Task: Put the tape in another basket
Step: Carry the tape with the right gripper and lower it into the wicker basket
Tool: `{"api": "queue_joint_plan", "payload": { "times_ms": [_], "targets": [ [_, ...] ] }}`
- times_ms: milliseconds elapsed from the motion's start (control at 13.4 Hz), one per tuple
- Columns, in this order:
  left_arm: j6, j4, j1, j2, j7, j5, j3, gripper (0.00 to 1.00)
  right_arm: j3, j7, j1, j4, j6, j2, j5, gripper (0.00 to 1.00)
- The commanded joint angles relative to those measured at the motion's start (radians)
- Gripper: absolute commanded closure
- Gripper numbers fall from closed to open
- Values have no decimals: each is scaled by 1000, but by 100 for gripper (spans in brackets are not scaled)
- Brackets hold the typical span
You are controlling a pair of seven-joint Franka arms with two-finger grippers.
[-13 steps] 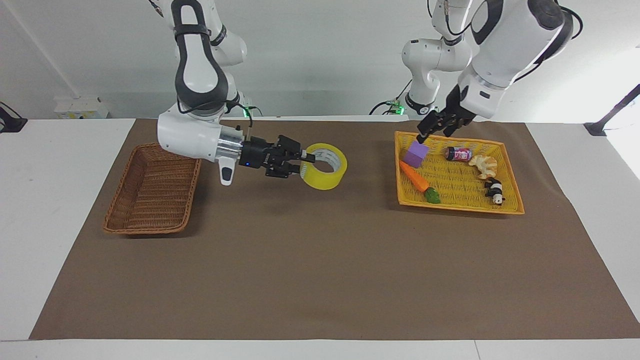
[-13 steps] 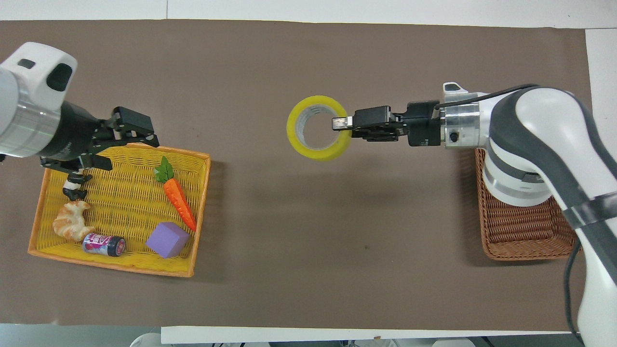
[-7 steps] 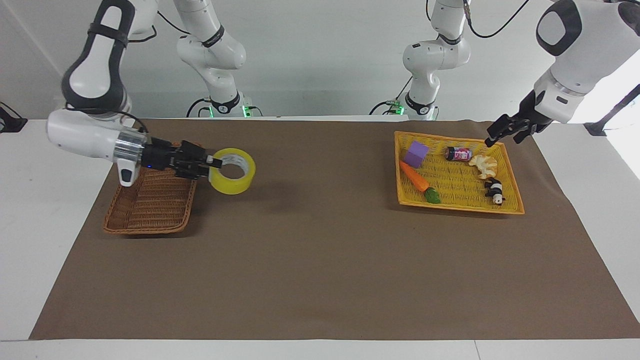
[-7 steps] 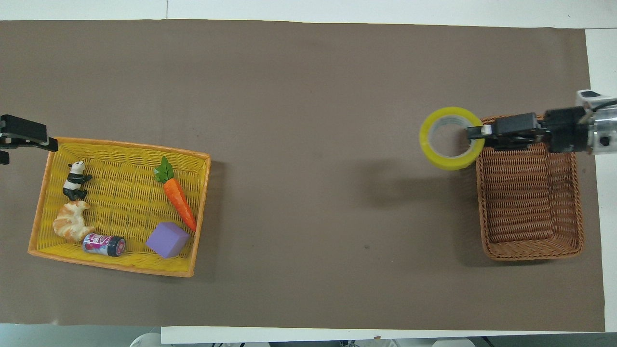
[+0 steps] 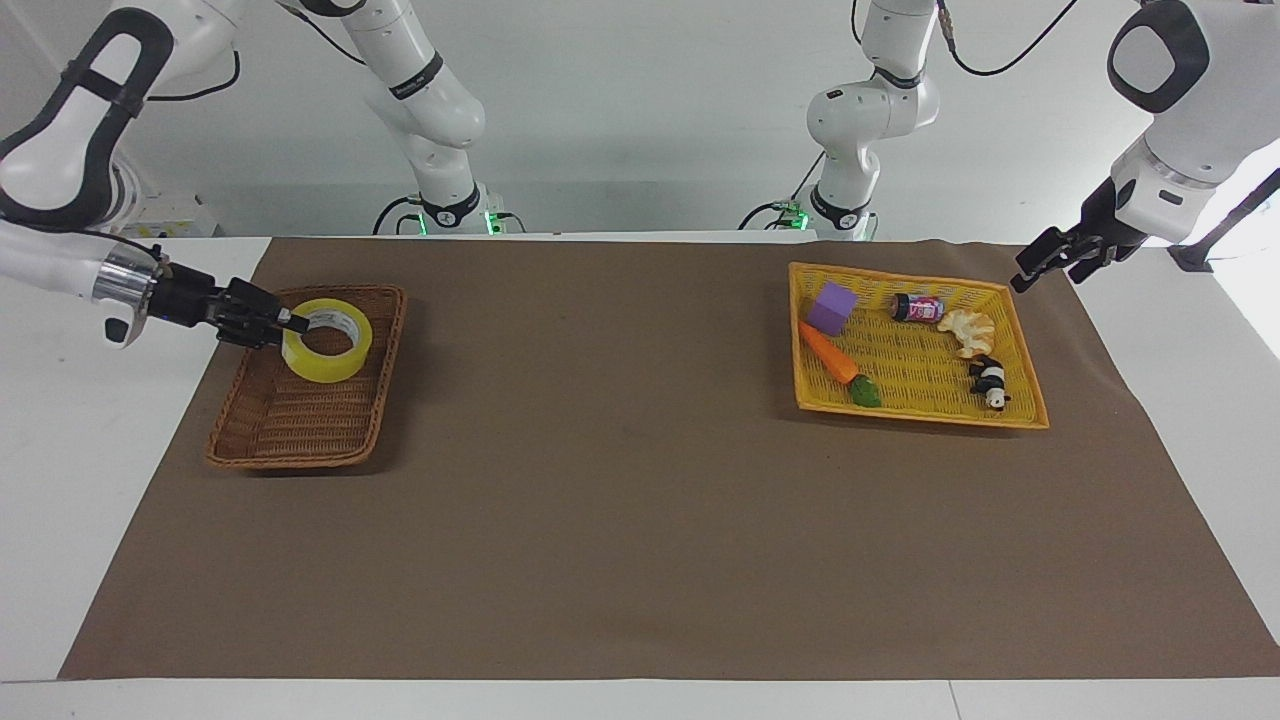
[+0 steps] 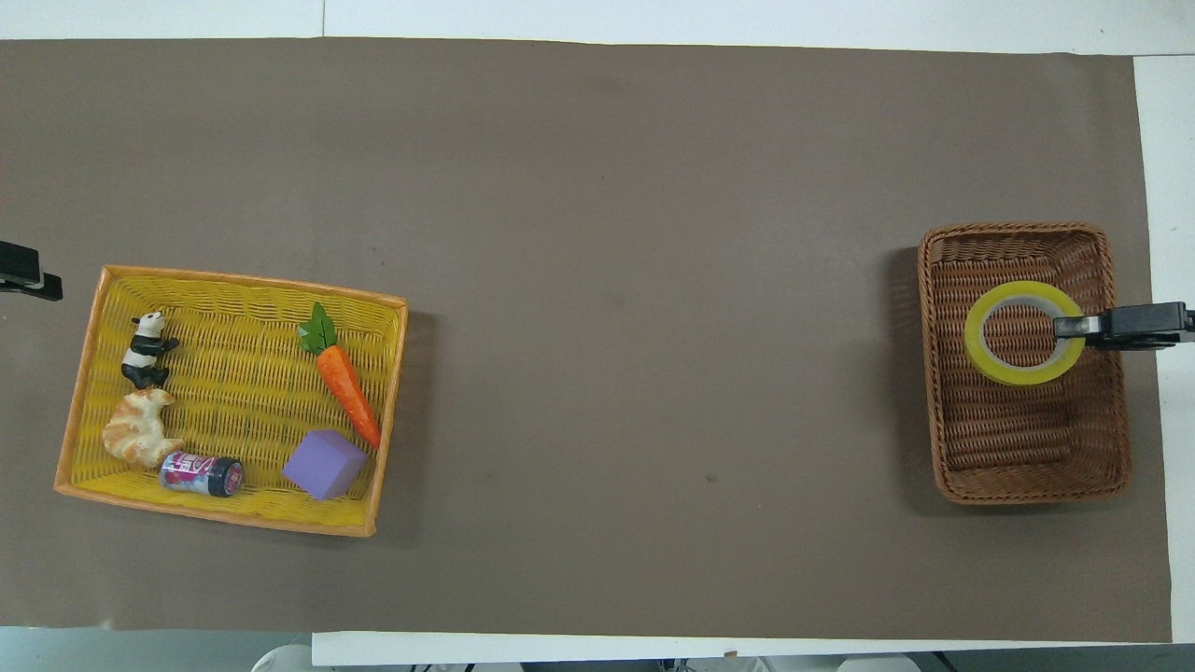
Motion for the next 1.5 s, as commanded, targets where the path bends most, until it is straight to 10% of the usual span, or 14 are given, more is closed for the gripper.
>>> {"api": "queue_joint_plan", "payload": {
  "times_ms": [0, 673, 1196, 1421],
  "targets": [
    [1, -12, -2, -11, 6, 21, -6, 0, 17, -4, 1, 31, -9, 7, -74, 100],
    [112, 0, -16, 1, 26, 83, -61, 0, 17, -29, 6, -26, 45, 4, -183, 100],
    [-52, 181, -11, 95, 30, 142, -110, 0, 17, -62, 9, -67, 86, 5, -206, 98],
    [-61, 192, -28, 126, 30, 148, -113, 0, 17, -62, 12, -67, 93, 5, -209, 71]
  ]
}}
